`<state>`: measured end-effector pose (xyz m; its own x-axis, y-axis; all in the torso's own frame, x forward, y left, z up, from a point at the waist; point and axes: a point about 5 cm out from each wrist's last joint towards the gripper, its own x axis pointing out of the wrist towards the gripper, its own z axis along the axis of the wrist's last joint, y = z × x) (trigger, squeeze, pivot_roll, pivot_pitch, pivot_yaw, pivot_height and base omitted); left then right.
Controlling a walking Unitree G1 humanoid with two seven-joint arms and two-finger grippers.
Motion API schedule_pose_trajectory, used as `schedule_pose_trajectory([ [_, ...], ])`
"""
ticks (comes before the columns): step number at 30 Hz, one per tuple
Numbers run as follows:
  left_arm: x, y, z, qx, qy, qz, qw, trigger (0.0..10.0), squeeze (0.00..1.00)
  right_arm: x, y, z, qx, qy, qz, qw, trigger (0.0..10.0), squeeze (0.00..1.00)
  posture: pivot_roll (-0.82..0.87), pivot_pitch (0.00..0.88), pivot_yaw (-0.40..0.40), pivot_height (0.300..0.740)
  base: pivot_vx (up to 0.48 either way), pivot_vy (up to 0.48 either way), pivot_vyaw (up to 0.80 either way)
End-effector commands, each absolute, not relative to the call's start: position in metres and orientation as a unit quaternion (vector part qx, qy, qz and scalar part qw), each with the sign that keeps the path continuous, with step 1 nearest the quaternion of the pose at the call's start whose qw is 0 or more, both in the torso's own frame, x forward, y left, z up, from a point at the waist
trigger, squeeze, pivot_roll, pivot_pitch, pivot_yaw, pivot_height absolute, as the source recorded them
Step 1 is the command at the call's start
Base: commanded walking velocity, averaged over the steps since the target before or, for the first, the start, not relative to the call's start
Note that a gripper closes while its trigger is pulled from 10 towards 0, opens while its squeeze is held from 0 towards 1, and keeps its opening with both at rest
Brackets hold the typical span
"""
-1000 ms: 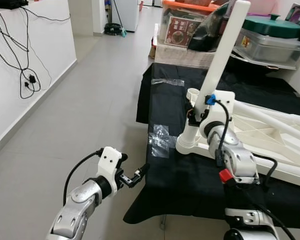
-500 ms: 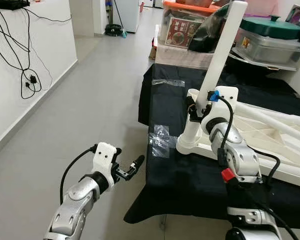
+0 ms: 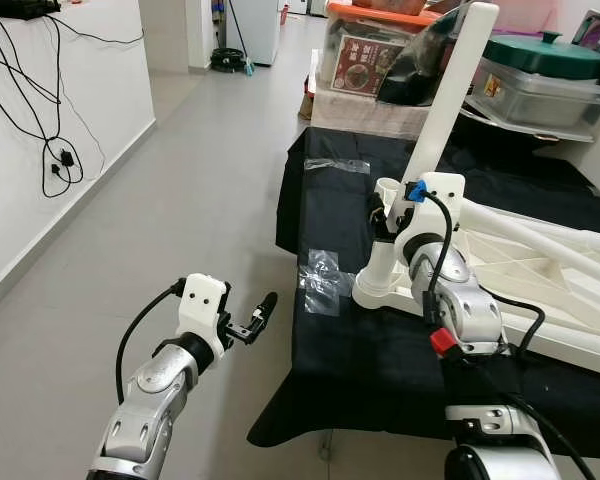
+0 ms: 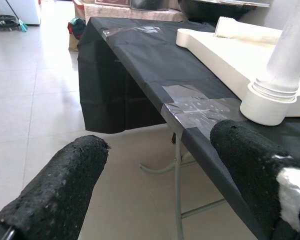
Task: Building children table
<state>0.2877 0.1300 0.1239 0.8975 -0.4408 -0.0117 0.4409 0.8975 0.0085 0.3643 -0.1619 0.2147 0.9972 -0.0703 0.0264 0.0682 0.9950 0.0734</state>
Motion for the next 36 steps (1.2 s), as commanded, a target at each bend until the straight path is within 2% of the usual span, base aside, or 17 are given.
schedule_pose_trajectory([
  [1,0.288,0.128,0.127,0.008,-0.004,-0.226,0.974,10.0,0.00,0.366,-0.163,0.217,0.037,-0.023,-0.043,0.998,10.0,0.00,0.01,0.000,-0.142,0.740,0.000,0.000,0.00],
  [2,0.287,0.129,0.127,0.009,-0.004,-0.224,0.975,10.0,0.00,0.365,-0.163,0.218,0.035,-0.032,-0.049,0.998,4.3,0.00,0.01,0.000,-0.142,0.740,0.000,0.000,0.00],
  [3,0.287,0.128,0.126,0.010,-0.005,-0.222,0.975,10.0,0.00,0.364,-0.163,0.217,0.029,-0.038,-0.055,0.997,0.0,0.00,0.01,0.000,-0.142,0.740,0.000,0.000,0.00],
  [13,0.288,0.127,0.125,0.013,-0.004,-0.220,0.975,10.0,0.00,0.362,-0.165,0.209,0.019,-0.031,-0.072,0.997,0.0,0.00,0.01,0.000,-0.136,0.740,0.000,0.000,0.00],
  [31,0.287,0.126,0.124,0.010,-0.004,-0.221,0.975,10.0,0.00,0.364,-0.161,0.204,0.018,-0.033,-0.053,0.998,0.0,0.00,0.01,0.000,-0.135,0.740,0.000,0.000,0.00],
  [34,0.289,0.129,0.126,0.009,-0.006,-0.207,0.978,10.0,0.00,0.365,-0.163,0.205,0.017,-0.036,-0.046,0.998,0.0,0.00,0.01,0.000,-0.136,0.740,0.000,-0.408,0.00],
  [36,0.290,0.130,0.125,0.011,-0.003,-0.200,0.980,10.0,0.00,0.368,-0.162,0.207,-0.001,-0.041,-0.005,0.999,0.0,0.00,0.01,0.000,-0.135,0.740,0.000,-0.458,0.00],
])
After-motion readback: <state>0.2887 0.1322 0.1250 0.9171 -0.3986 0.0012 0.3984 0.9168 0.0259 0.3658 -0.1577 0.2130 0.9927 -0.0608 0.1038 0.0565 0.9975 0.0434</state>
